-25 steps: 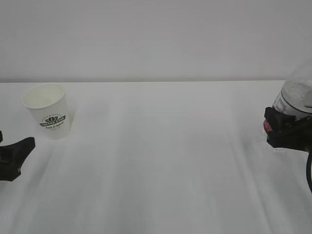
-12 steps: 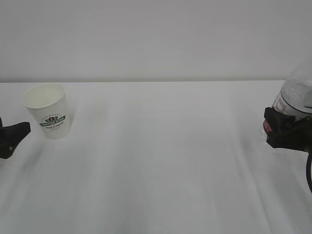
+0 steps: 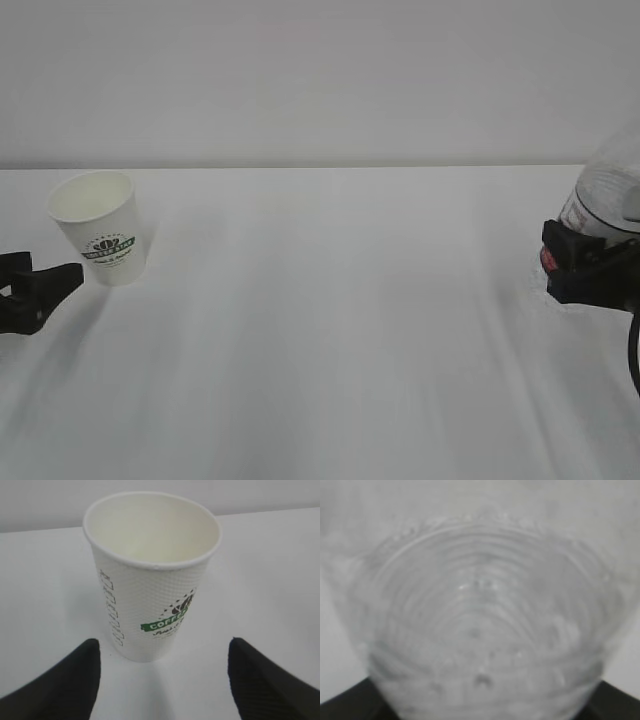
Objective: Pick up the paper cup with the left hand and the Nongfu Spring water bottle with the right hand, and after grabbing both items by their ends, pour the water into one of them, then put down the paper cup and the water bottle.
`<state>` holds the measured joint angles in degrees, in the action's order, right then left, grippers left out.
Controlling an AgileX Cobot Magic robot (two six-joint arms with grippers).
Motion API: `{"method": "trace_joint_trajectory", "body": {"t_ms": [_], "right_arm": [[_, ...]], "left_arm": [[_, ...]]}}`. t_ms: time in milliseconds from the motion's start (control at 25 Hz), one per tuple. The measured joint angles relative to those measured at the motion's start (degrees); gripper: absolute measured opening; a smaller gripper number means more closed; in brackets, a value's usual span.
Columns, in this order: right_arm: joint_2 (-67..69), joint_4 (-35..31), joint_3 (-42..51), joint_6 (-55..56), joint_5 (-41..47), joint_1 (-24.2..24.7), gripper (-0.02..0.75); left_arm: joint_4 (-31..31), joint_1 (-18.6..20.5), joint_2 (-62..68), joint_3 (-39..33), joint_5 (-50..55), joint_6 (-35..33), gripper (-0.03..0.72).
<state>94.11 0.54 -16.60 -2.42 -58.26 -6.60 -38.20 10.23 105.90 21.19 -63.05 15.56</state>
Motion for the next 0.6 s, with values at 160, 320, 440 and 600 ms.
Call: {"method": "trace_joint_trajectory", "body": {"t_ms": [160, 320, 440, 600], "right_arm": [[0.00, 0.00, 0.00, 0.00, 0.00, 0.00, 0.467], [0.00, 0.00, 0.00, 0.00, 0.00, 0.00, 0.467], [0.00, 0.00, 0.00, 0.00, 0.00, 0.00, 0.467], [0.00, 0.00, 0.00, 0.00, 0.00, 0.00, 0.467]], "left_arm": [[0.24, 0.00, 0.00, 0.00, -0.70, -0.21, 0.580], [0.44, 0.00, 0.00, 0.00, -1.07, -0.21, 0.580], [0.44, 0.00, 0.00, 0.00, -1.07, -0.21, 0.580], [0.44, 0.00, 0.00, 0.00, -1.07, -0.21, 0.580]]}}
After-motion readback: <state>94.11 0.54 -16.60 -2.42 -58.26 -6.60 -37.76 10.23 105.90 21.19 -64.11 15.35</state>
